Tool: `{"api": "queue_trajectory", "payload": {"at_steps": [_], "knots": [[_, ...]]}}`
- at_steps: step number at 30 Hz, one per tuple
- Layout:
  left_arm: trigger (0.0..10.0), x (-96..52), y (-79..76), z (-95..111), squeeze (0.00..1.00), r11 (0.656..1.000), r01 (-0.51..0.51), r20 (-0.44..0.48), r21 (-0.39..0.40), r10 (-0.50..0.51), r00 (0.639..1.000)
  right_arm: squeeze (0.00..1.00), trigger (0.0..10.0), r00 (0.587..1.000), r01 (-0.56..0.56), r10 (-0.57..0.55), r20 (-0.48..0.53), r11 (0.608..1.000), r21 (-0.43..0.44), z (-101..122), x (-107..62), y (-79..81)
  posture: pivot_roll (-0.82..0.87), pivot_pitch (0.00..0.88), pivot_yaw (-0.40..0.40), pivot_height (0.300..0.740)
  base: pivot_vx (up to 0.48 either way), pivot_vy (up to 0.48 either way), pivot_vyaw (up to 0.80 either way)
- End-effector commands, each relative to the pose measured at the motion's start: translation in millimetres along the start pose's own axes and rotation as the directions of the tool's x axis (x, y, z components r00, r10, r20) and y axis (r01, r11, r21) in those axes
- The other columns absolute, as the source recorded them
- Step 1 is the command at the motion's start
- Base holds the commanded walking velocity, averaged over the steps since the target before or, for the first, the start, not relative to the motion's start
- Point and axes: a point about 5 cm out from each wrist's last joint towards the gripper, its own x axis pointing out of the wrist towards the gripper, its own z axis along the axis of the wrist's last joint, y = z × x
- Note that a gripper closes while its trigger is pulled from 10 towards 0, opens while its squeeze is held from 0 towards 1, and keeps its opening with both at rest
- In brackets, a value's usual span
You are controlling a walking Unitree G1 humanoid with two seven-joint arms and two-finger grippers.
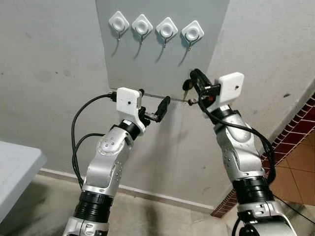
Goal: Hang keys on a hook
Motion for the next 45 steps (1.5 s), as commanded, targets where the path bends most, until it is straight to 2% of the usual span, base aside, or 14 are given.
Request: {"api": "queue_trajectory", "payload": {"at_steps": [1, 15, 27, 35, 45], "knots": [[10.0, 3.0, -2.1, 6.3, 0.00, 1.000, 0.019, 0.018, 0.006, -0.019, 1.000, 0.00, 10.0, 0.999, 0.004, -0.005, 0.032, 1.000, 0.007, 6.3, 4.2, -2.8, 0.03, 0.017, -0.035, 0.740, 0.000, 0.000, 0.00], [10.0, 6.2, -11.0, 9.2, 0.00, 0.998, 0.057, 0.028, 0.012, -0.057, 0.998, 0.00, 10.0, 0.995, -0.019, 0.016, 0.096, 1.000, 0.023, 22.5, 22.2, -3.4, 0.03, 0.017, -0.036, 0.740, 0.000, 0.000, 0.00], [10.0, 7.1, -11.8, 14.1, 0.00, 0.998, 0.064, 0.043, 0.012, -0.064, 0.997, 0.00, 10.0, 0.993, -0.009, 0.005, 0.119, 0.999, 0.035, 28.4, 29.0, -7.7, 0.03, 0.018, -0.035, 0.740, 0.000, 0.000, 0.00], [10.0, 8.1, -13.2, 17.3, 0.00, 0.997, 0.070, 0.054, 0.011, -0.070, 0.996, 0.00, 10.0, 0.991, 0.006, -0.016, 0.134, 0.997, 0.080, 32.0, 34.0, -13.1, 0.03, 0.019, -0.038, 0.740, 0.000, 0.000, 0.00], [10.0, 7.8, -14.9, 19.2, 0.00, 0.997, 0.074, 0.062, 0.005, -0.074, 0.995, 0.00, 10.0, 0.990, 0.025, -0.049, 0.130, 0.983, 0.182, 33.1, 38.7, -20.6, 0.03, 0.018, -0.039, 0.740, 0.000, 0.000, 0.00]]}}
